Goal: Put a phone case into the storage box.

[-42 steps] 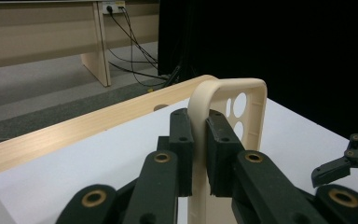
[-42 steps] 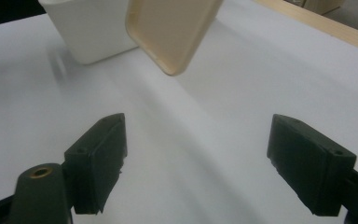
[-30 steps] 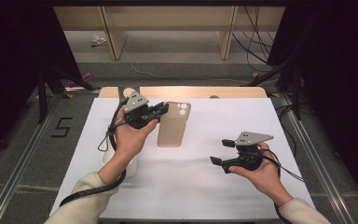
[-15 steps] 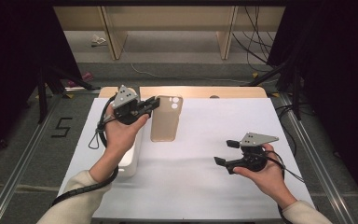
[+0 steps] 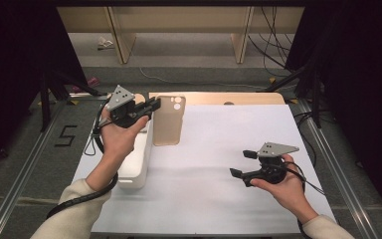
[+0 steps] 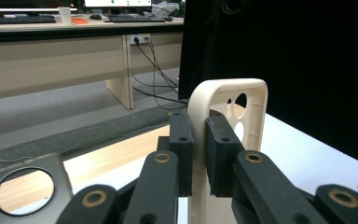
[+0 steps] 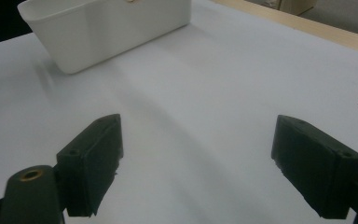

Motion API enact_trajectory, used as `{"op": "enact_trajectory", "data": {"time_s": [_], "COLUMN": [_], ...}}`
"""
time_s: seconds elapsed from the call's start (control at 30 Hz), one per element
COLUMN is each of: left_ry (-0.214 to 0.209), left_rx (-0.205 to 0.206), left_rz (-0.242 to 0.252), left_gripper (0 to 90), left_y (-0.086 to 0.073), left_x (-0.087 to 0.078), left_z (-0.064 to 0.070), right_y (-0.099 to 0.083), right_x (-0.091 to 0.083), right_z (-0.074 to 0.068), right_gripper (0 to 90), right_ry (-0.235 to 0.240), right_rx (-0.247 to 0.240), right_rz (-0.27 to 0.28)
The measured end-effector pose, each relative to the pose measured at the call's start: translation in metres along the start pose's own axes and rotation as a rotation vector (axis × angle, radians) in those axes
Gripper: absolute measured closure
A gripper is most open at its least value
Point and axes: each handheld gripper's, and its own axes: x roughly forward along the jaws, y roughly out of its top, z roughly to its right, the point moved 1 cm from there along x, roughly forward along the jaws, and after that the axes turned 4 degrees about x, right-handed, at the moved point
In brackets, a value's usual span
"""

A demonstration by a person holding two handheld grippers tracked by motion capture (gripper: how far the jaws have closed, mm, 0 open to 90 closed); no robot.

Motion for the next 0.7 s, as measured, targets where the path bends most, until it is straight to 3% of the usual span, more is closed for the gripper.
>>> {"op": "enact_trajectory", "data": {"time_s": [0.7], "left_ry": [0.020], "left_rx": [0.000], "left_rz": [0.014], "left_gripper": [81.8], "left_y": [0.005], "left_x": [-0.009], "left_z": [-0.016], "right_y": [-0.001], "right_x": [-0.002], "right_z": [0.001], "right_gripper": [17.2], "right_ry": [-0.004], "right_rx": [0.002], "right_rz": [0.002]}}
